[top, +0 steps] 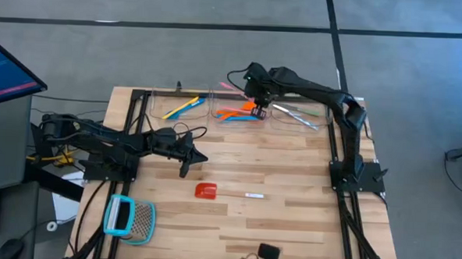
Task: Pick & Place Kitchen Items
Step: Put the pink spatula into the middle transparent bin, then put the red spatula into the middle transparent bin
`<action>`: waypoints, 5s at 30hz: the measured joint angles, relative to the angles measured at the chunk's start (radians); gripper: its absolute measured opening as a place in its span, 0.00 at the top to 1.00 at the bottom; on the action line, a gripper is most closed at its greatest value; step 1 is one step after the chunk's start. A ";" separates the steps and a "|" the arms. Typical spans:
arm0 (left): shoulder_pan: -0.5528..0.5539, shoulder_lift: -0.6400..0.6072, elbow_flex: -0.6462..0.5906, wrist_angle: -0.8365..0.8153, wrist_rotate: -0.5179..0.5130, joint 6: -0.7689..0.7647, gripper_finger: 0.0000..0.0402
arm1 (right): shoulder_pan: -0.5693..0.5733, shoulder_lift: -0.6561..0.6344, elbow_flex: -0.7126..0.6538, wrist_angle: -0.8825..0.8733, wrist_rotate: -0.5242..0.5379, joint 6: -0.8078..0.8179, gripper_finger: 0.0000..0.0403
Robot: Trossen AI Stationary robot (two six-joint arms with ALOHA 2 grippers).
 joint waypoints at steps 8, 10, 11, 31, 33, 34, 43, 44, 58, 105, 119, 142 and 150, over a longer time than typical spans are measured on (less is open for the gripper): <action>-0.007 0.000 -0.002 -0.003 -0.008 0.000 0.99 | -0.056 0.169 0.099 -0.079 -0.019 -0.025 1.00; -0.007 0.000 -0.002 -0.002 -0.009 0.000 0.99 | -0.063 0.205 0.134 -0.116 -0.018 -0.041 1.00; -0.007 0.000 -0.002 -0.003 -0.009 0.000 0.99 | -0.066 0.222 0.149 -0.143 -0.019 -0.048 1.00; -0.007 0.000 -0.002 -0.002 -0.011 0.000 0.99 | -0.046 0.379 0.378 -0.242 -0.007 -0.095 0.89; -0.007 0.000 -0.002 -0.002 -0.011 0.000 0.99 | -0.040 0.378 0.424 -0.275 0.001 -0.099 0.85; -0.007 0.000 -0.002 -0.002 -0.011 0.000 0.99 | -0.037 0.378 0.450 -0.288 0.002 -0.099 0.83; -0.007 0.000 -0.002 -0.002 -0.011 0.000 0.99 | -0.003 0.277 0.555 -0.495 -0.040 -0.058 0.86; -0.007 0.000 -0.002 -0.002 -0.011 0.000 0.99 | 0.002 0.250 0.555 -0.513 -0.059 -0.037 0.89; -0.095 0.000 -0.002 -0.020 -0.011 -0.003 0.99 | 0.249 -0.073 0.553 -0.501 -0.121 0.126 1.00; -0.425 0.000 -0.003 -0.073 -0.234 -0.038 0.99 | 0.883 -0.741 -0.971 0.942 0.153 0.557 1.00; -0.610 0.000 -0.001 -0.158 -0.683 -0.049 1.00 | 0.882 -0.551 -1.256 1.457 0.255 0.747 1.00; -0.646 0.211 0.261 -0.367 -0.793 0.000 1.00 | 0.816 -0.351 -1.171 1.659 -0.014 0.824 1.00; -0.568 0.203 0.261 -0.363 -0.793 0.000 1.00 | 0.819 -0.100 -0.968 1.583 -0.111 0.884 1.00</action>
